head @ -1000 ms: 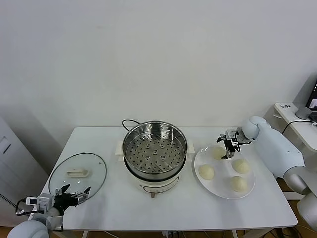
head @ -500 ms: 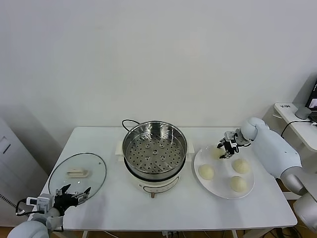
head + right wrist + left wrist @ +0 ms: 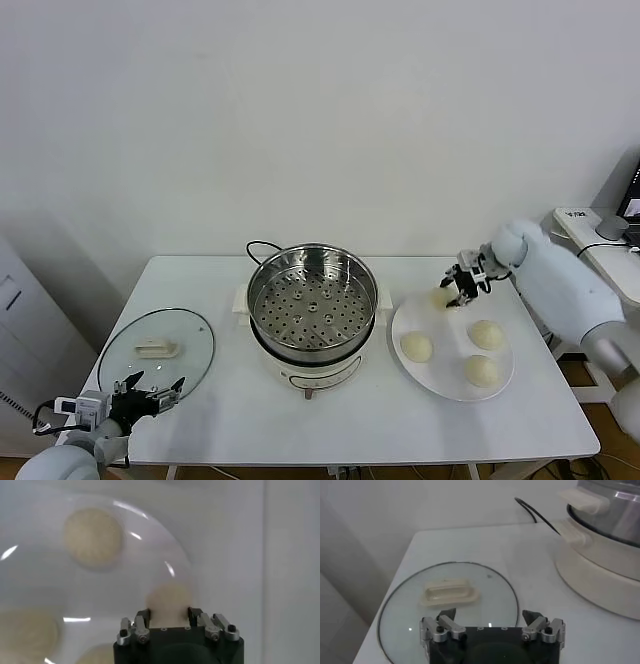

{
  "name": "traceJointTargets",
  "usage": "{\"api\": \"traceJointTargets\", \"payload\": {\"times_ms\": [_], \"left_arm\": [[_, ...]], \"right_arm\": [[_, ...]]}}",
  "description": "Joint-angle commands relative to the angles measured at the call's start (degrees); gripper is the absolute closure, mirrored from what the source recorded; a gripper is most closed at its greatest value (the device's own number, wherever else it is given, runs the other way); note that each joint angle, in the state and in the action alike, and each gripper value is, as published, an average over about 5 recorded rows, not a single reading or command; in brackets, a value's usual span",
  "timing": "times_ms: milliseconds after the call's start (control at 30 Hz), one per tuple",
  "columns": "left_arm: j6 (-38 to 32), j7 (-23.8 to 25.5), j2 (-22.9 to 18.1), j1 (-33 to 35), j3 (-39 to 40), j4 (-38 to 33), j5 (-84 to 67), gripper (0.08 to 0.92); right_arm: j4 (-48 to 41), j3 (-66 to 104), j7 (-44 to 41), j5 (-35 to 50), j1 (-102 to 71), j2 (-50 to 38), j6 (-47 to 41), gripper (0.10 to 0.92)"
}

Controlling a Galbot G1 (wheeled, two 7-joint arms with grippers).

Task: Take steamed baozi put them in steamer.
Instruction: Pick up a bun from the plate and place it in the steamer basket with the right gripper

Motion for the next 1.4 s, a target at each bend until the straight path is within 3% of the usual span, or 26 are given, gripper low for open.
{"api": "traceJointTargets", "payload": {"times_ms": [33,467,1000,1400], "left_arm": [[0.0,0.0,0.3,0.1,-0.2,-0.2,0.0,0.177],[0.1,-0.1,0.6,-0.4,-0.1,-0.3,0.0,0.177],[0.0,-0.1,0.4,0.2,-0.5,-0.5,0.1,0.177],[-0.1,0.0,0.3,0.4,-0.5,-0.4,0.3,0.177]], "right_arm": [[3.3,-8.6,-6.4,7.0,17.0,0.5,13.3,0.526],[6.2,-10.0,-6.5,4.7,21.1,15.8,32.3,0.525],[12.9,-9.7,-6.9,-7.7,15.1,22.9,32.9,0.523],[12.1,-6.3,-8.1,-19.9,6.5,26.1,32.9,0.524]]}}
